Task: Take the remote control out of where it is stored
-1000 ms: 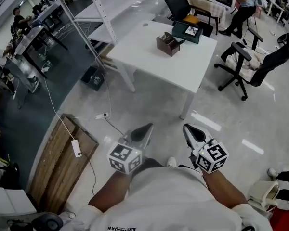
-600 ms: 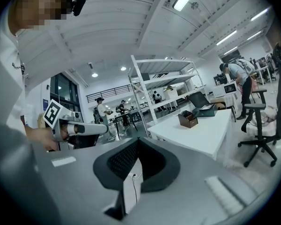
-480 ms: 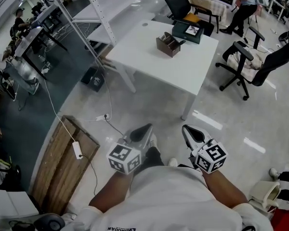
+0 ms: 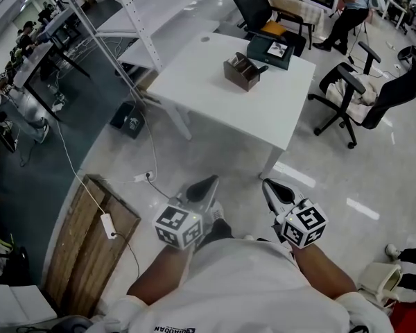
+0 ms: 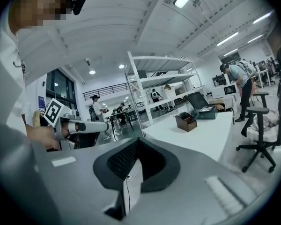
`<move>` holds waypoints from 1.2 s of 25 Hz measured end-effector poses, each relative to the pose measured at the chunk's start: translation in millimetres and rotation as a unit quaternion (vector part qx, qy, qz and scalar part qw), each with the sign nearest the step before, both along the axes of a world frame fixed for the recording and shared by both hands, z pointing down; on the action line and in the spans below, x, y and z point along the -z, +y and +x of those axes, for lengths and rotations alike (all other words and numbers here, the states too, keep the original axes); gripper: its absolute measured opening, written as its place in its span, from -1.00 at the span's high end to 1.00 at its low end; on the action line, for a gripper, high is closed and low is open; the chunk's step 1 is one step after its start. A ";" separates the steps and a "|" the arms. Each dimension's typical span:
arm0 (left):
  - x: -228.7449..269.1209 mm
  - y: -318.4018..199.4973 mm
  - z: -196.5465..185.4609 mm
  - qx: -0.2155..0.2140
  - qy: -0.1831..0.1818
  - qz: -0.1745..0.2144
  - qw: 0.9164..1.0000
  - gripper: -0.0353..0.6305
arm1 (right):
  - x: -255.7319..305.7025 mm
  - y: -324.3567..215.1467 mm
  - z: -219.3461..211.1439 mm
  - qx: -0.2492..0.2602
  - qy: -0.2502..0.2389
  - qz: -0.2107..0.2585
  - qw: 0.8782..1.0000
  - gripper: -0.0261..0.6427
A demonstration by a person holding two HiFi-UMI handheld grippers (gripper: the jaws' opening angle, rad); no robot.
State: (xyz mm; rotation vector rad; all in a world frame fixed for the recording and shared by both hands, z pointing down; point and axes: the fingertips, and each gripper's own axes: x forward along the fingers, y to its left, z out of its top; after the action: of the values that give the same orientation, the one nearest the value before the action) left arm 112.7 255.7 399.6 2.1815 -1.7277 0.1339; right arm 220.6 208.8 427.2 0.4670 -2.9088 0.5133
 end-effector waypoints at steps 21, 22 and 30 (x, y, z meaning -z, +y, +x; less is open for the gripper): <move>6.9 -116.9 -128.8 -0.059 0.008 0.001 0.998 0.88 | -5.6 -103.8 -141.4 -0.036 0.022 -0.022 0.999 0.90; 8.0 -120.2 -135.4 -0.064 0.006 0.002 0.998 0.88 | -6.1 -107.5 -148.3 -0.039 0.023 -0.022 0.999 0.90; 8.2 -149.0 -185.0 -0.089 0.008 0.010 0.996 0.88 | -8.9 -132.0 -192.1 -0.064 0.036 -0.016 0.997 0.90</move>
State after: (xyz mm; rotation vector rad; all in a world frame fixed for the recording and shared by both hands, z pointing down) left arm -72.3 106.8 391.4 2.3431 -1.5305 0.1436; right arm 28.5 76.8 436.2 0.6556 -2.8110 0.5478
